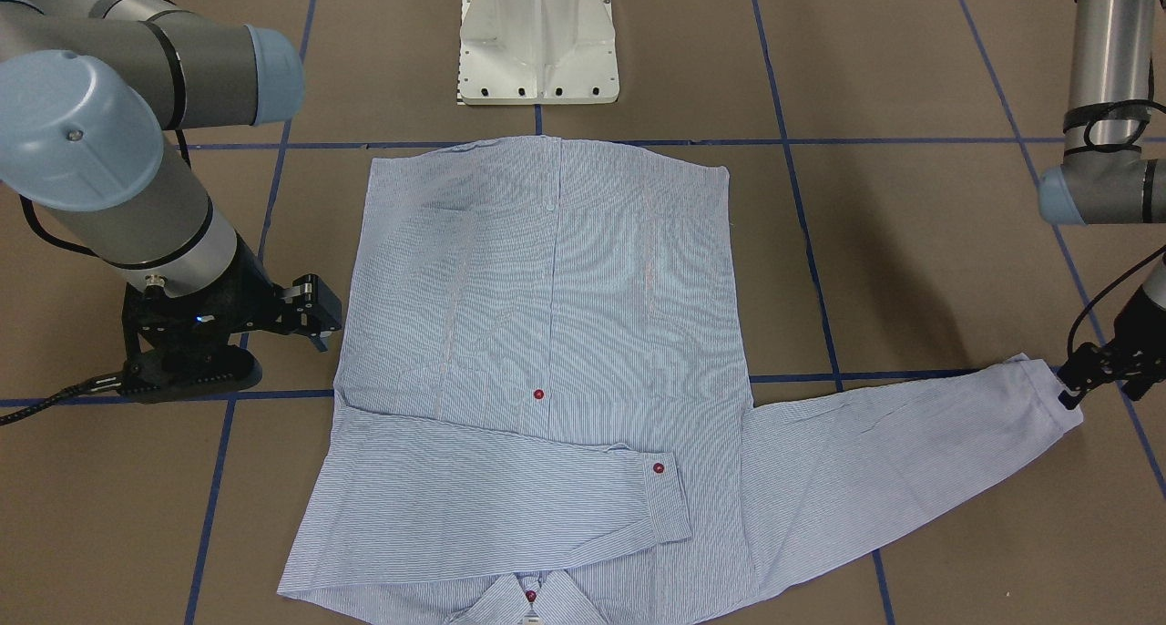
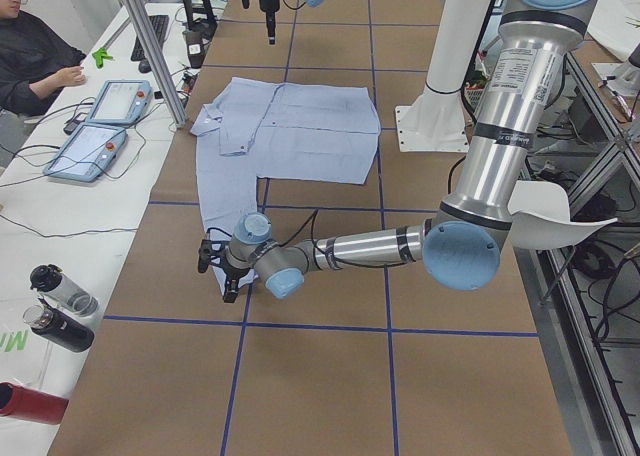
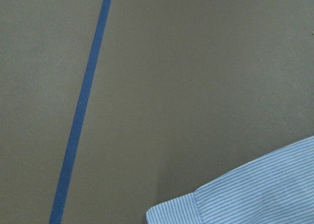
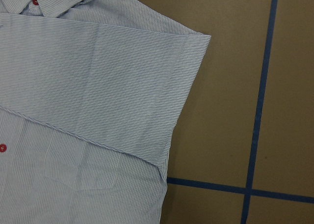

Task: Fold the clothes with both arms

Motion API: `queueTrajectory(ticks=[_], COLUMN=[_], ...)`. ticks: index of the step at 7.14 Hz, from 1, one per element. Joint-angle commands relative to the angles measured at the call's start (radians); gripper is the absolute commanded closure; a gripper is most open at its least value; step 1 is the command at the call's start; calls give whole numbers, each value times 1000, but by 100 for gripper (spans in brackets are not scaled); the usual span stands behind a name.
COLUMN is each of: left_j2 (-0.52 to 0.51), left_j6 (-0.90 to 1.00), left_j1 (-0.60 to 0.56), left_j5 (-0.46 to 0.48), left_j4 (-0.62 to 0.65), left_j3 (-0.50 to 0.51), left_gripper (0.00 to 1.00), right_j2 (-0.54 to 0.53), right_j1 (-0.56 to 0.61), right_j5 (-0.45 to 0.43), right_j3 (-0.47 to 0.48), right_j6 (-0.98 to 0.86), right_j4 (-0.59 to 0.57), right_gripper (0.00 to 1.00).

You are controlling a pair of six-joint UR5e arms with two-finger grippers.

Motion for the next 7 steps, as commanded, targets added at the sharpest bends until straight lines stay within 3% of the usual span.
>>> queueTrajectory(ticks=[1,2,4,7], left_j2=[1,3,6,7], left_j6=[-7,-7,-5,7], left_j1=[37,48,48,48], left_j5=[1,1,-1,-10], left_j4=[-2,-2,-2,-2], left_j3=[17,19,17,8], left_gripper=[4,9,27,29], right_j2=[-6,-8,-8,-6], right_j1=[-2,-4,-4,-4], right_j5=[-3,-6,-6,-6], right_j3=[-3,-3,-3,-3], right_j6=[0,0,0,0], right_j4=[7,7,7,7], right_gripper=[1,1,1,1])
